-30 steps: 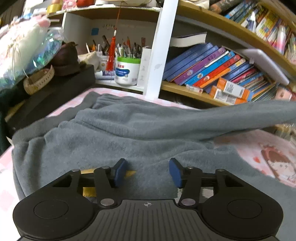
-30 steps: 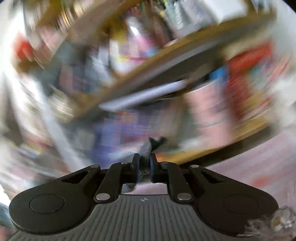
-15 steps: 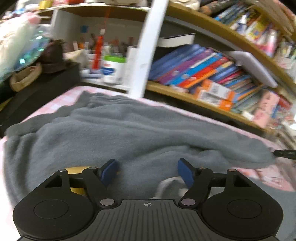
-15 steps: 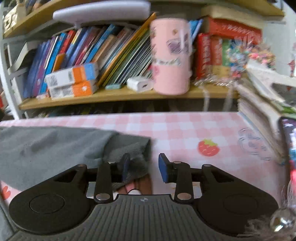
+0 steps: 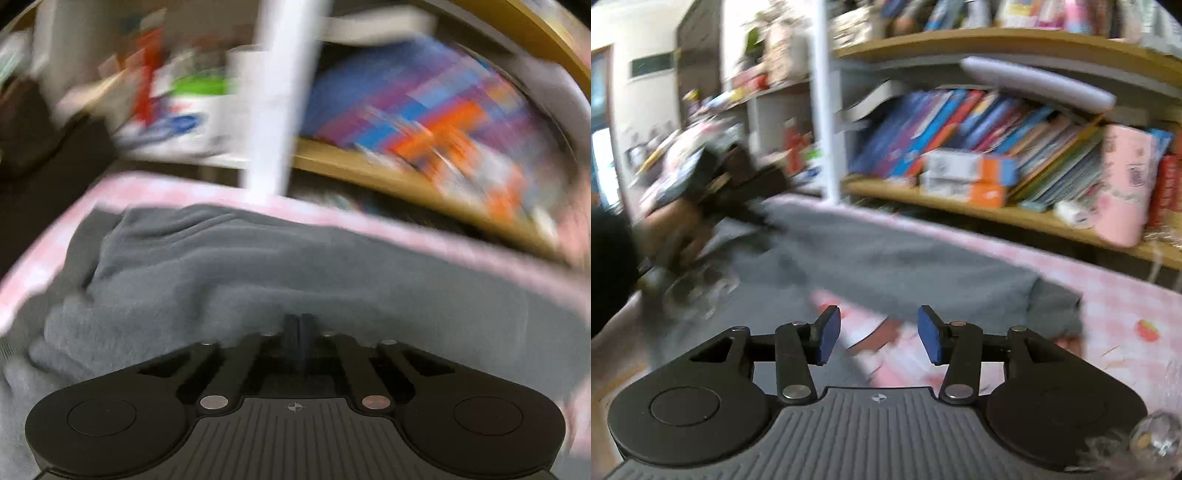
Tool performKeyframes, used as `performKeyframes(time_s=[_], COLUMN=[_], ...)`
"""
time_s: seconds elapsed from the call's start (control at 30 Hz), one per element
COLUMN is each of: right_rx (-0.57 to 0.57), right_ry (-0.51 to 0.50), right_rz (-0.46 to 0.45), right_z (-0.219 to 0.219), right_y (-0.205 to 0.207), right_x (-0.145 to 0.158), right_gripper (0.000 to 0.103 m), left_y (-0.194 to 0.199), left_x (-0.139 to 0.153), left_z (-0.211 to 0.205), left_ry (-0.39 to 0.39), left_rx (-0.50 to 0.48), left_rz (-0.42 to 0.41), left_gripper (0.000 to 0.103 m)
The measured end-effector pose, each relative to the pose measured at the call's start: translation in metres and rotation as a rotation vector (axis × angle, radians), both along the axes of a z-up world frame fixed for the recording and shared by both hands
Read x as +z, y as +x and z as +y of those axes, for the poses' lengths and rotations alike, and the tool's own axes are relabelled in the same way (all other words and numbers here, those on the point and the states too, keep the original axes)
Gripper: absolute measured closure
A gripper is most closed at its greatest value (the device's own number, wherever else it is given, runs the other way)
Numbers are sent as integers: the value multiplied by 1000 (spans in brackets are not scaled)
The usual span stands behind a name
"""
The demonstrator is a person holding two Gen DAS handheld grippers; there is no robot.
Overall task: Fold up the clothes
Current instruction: 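Lay the sleeve across the body and open the right tool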
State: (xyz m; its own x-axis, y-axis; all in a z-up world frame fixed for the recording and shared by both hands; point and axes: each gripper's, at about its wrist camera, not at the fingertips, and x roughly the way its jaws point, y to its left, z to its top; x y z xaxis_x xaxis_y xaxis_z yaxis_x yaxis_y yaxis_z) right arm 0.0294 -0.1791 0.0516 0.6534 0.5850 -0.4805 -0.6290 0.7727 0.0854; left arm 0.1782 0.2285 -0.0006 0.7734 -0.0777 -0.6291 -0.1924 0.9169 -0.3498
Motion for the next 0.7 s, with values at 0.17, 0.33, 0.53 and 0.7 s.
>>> performKeyframes(time_s=[0.17, 0.33, 0.53, 0.7], right_rx=[22, -43, -213, -309], right_ry=[-72, -197, -325, -315], right_rz=[25, 39, -53, -116], right_z=[7, 6, -8, -18], right_y=[-19, -18, -5, -7], right_x=[-13, -30, -32, -28], right_gripper=[60, 61, 58, 59], left_y=[4, -53, -143, -203], left_x=[-7, 18, 33, 36], left_z=[32, 37, 49, 61], left_ry=[-150, -131, 68, 210], left_rx=[166, 147, 187, 294], left_rz=[-8, -92, -59, -35], left_gripper=[98, 70, 63, 46])
